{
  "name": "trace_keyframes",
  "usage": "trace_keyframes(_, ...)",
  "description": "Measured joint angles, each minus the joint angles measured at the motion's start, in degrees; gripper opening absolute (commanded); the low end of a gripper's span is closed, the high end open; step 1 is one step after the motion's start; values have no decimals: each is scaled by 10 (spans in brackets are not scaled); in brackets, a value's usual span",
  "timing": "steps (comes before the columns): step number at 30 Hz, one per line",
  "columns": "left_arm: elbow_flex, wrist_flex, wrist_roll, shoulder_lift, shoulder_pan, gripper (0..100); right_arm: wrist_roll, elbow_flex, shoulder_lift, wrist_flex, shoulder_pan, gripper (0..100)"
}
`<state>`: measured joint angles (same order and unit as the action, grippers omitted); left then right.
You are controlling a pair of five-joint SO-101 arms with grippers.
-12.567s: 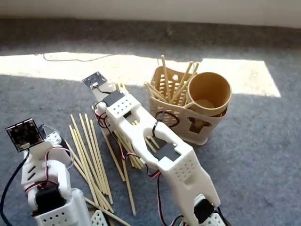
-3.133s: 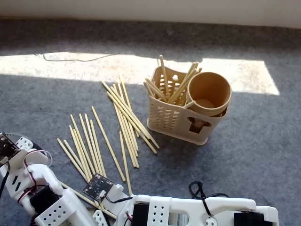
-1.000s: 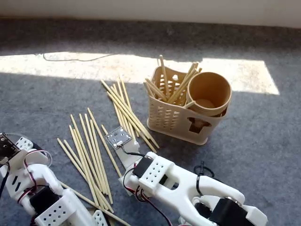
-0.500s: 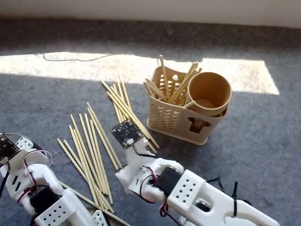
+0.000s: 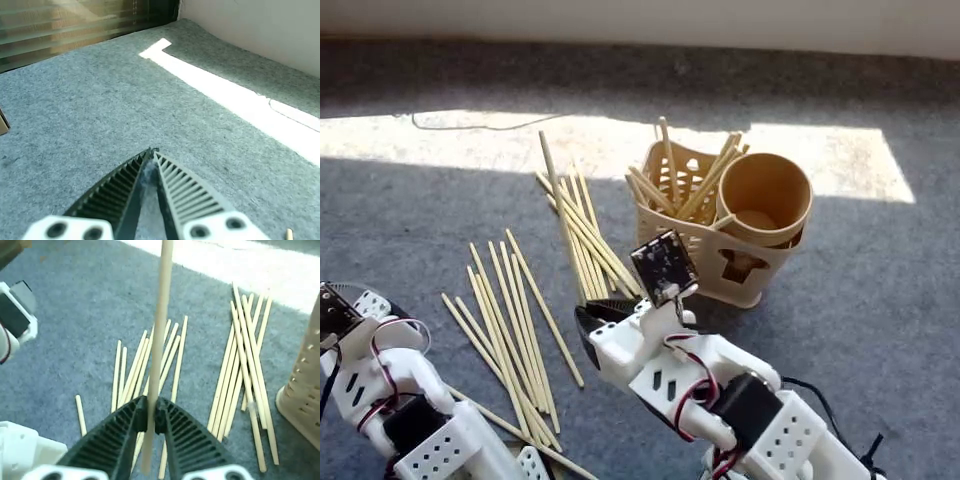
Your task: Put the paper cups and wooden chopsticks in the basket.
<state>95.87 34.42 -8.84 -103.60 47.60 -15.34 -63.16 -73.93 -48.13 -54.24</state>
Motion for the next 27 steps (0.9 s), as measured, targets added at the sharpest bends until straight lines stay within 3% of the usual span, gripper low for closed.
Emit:
trace_keyframes(12, 0, 0, 0, 0, 0, 18, 3, -62, -186, 71, 11, 5)
trace_keyframes(27, 0, 0, 0, 0, 0, 18, 62, -85, -216, 294, 165, 5)
